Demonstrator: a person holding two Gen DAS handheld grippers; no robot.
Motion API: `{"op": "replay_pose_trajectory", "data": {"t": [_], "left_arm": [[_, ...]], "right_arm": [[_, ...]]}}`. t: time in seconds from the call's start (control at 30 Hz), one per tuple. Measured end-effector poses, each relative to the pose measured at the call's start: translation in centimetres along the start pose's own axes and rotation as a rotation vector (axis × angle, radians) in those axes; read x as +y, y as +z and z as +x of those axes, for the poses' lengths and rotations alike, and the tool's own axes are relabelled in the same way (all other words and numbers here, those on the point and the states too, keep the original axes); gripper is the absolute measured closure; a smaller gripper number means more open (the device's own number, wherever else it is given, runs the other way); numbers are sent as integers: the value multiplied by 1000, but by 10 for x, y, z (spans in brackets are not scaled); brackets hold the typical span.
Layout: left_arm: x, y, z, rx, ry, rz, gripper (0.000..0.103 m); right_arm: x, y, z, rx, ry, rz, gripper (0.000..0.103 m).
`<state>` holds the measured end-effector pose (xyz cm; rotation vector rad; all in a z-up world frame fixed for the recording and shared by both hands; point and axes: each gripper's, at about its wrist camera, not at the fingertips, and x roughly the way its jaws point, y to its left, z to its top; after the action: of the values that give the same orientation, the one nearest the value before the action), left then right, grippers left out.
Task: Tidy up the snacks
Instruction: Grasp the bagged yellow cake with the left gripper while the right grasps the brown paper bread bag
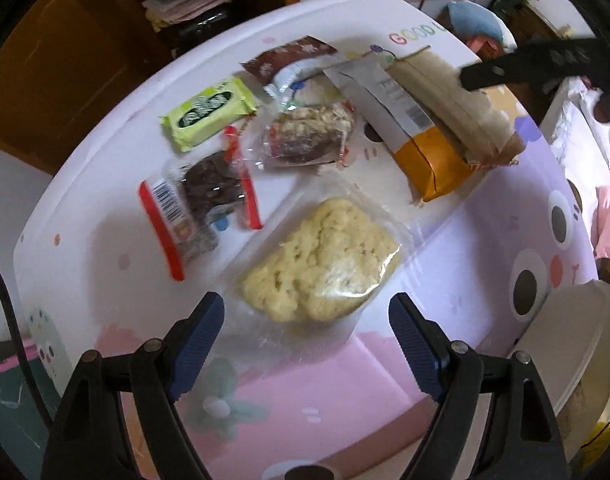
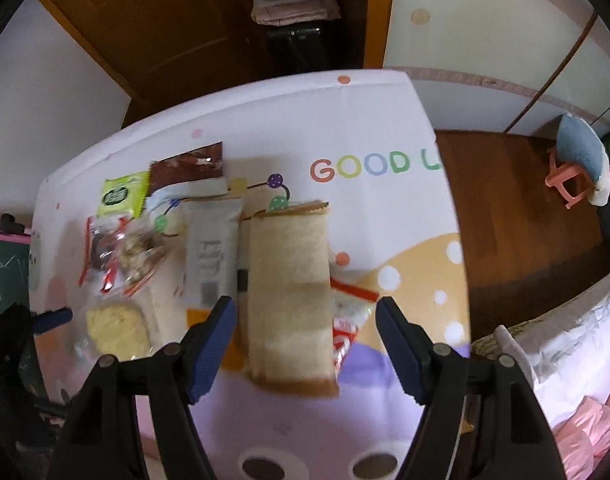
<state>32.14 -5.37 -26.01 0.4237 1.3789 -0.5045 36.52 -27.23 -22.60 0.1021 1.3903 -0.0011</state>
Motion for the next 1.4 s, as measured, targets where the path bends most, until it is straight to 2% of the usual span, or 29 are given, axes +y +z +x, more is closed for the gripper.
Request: {"op": "replay_pose_trajectory", "data": {"t": [0.17, 0.3, 0.4, 0.43, 0.67, 0.7, 0.77, 0.8, 0.87, 0.93, 1.13, 1.4], "left_arm": [[-8, 7, 15, -6, 28, 19, 19], [-5, 11, 23, 3, 7, 3, 19], [-5, 12, 26, 7, 6, 11, 19], [-6, 13, 27, 7, 5, 12, 19], [8, 19, 33, 18, -27, -55, 20], [8, 16, 34, 14, -16, -60, 22], [7, 15, 31, 1, 7, -69, 41], [7, 14, 28, -2, -4, -84, 45], [9, 11, 25, 7, -39, -141, 48], [12, 6, 19, 2, -39, -177, 48], [7, -20, -28, -65, 7, -245, 49], [-22, -69, -149, -231, 29, -322, 49]], "right_arm": [[12, 11, 26, 18, -39, -37, 31], [22, 15, 39, 31, -69, -74, 31], [30, 12, 51, 54, -80, -104, 41], [34, 10, 50, 35, -96, -130, 48], [47, -1, 46, 33, -63, -183, 50], [46, -3, 43, 27, -55, -178, 50], [44, -7, 35, 12, -33, -166, 50], [43, -9, 32, 5, -26, -161, 50], [39, -12, 20, -21, 0, -140, 50], [36, -15, 8, -42, 23, -121, 50], [29, -33, -38, -104, 106, -74, 50], [41, -79, -124, -206, 223, -70, 50]]}}
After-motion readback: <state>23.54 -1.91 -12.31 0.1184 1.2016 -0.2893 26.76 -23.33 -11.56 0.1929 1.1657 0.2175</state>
